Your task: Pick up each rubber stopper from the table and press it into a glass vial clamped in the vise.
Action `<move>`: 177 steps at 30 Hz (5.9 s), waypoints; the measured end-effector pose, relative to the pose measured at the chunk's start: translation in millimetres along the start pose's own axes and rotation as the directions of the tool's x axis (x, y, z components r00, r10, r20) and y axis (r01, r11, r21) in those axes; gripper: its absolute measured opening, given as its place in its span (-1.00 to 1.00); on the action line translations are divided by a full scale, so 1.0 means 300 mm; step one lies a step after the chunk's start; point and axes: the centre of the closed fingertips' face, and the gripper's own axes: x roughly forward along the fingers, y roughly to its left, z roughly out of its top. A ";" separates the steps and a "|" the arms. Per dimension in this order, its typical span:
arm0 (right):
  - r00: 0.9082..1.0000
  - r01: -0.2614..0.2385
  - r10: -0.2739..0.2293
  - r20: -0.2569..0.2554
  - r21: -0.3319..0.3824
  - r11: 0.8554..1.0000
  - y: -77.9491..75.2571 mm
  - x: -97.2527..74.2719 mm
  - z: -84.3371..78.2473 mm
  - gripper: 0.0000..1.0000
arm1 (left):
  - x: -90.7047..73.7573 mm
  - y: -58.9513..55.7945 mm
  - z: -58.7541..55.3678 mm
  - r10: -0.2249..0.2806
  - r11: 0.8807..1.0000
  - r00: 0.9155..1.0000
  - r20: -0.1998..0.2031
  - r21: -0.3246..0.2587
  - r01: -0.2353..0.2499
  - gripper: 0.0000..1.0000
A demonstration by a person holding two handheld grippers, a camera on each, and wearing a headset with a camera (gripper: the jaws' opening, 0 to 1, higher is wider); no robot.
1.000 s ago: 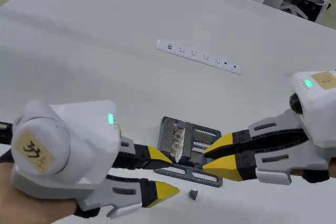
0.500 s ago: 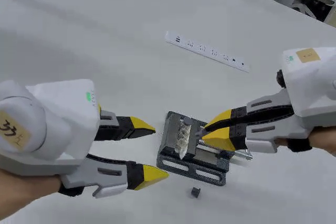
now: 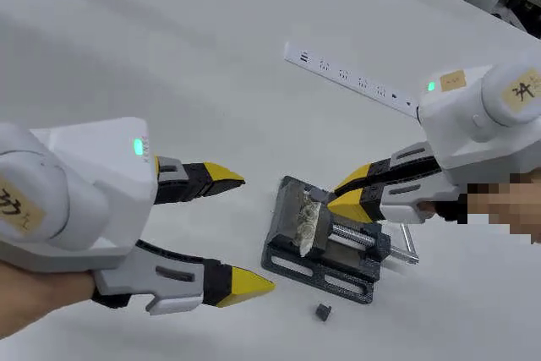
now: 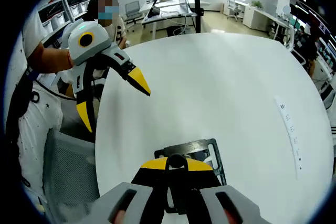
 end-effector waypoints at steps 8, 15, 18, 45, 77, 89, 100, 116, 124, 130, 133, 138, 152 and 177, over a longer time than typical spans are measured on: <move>0.997 0.017 -0.018 -0.070 -0.015 1.000 -0.031 0.059 -0.031 -0.89 | -0.002 0.005 -0.018 -0.007 1.000 1.000 0.012 -0.005 0.007 0.41; 0.993 0.025 -0.029 -0.118 -0.037 0.999 -0.040 0.095 -0.051 -0.89 | -0.005 0.004 -0.043 -0.020 1.000 1.000 0.003 -0.003 0.020 0.45; 0.992 0.024 -0.028 -0.125 -0.034 0.999 -0.042 0.101 -0.052 -0.89 | -0.007 0.004 -0.039 -0.024 1.000 1.000 0.012 -0.006 0.024 0.47; 0.978 0.028 -0.039 -0.205 -0.055 0.998 -0.051 0.128 -0.068 -0.90 | -0.005 0.004 -0.054 -0.028 0.999 0.999 0.023 -0.024 0.029 0.42; 0.983 0.030 -0.040 -0.177 -0.061 0.998 -0.053 0.104 -0.049 -0.83 | -0.010 0.002 -0.044 -0.023 0.999 0.999 0.031 -0.034 0.024 0.38; 0.988 0.032 -0.041 -0.149 -0.063 0.998 -0.047 0.082 -0.039 -0.96 | -0.005 -0.005 -0.041 -0.029 0.999 0.999 0.028 -0.033 0.030 0.38; 0.987 0.026 -0.035 -0.157 -0.061 0.998 -0.050 0.104 -0.055 -0.96 | -0.006 -0.001 -0.049 -0.030 0.999 0.999 0.025 -0.036 0.031 0.37; 0.985 0.034 -0.051 -0.167 -0.105 0.994 -0.058 0.121 -0.063 -0.98 | -0.003 -0.002 -0.053 -0.033 0.998 0.999 0.029 -0.046 0.035 0.35; 0.983 0.033 -0.054 -0.177 -0.121 0.992 -0.059 0.122 -0.063 -0.98 | 0.002 -0.007 -0.048 -0.034 0.998 0.999 0.034 -0.046 0.036 0.34; 0.981 0.033 -0.056 -0.187 -0.124 0.992 -0.058 0.123 -0.065 -0.98 | 0.004 -0.009 -0.044 -0.034 0.998 0.999 0.039 -0.049 0.036 0.33; 0.979 0.027 -0.050 -0.198 -0.119 0.993 -0.060 0.124 -0.065 -0.98 | 0.004 -0.008 -0.045 -0.034 0.998 0.999 0.039 -0.049 0.036 0.33; 0.977 0.020 -0.044 -0.209 -0.113 0.993 -0.059 0.126 -0.064 -0.98 | 0.002 0.000 -0.045 -0.030 0.998 0.999 0.043 -0.050 0.033 0.32; 0.969 0.009 -0.040 -0.246 -0.125 0.992 -0.062 0.131 -0.062 -0.98 | 0.002 0.009 -0.040 -0.022 0.998 0.998 0.056 -0.056 0.025 0.30; 0.959 -0.010 -0.028 -0.283 -0.132 0.991 -0.059 0.140 -0.068 -1.00 | -0.011 0.026 -0.043 -0.002 0.998 0.998 0.062 -0.066 0.006 0.29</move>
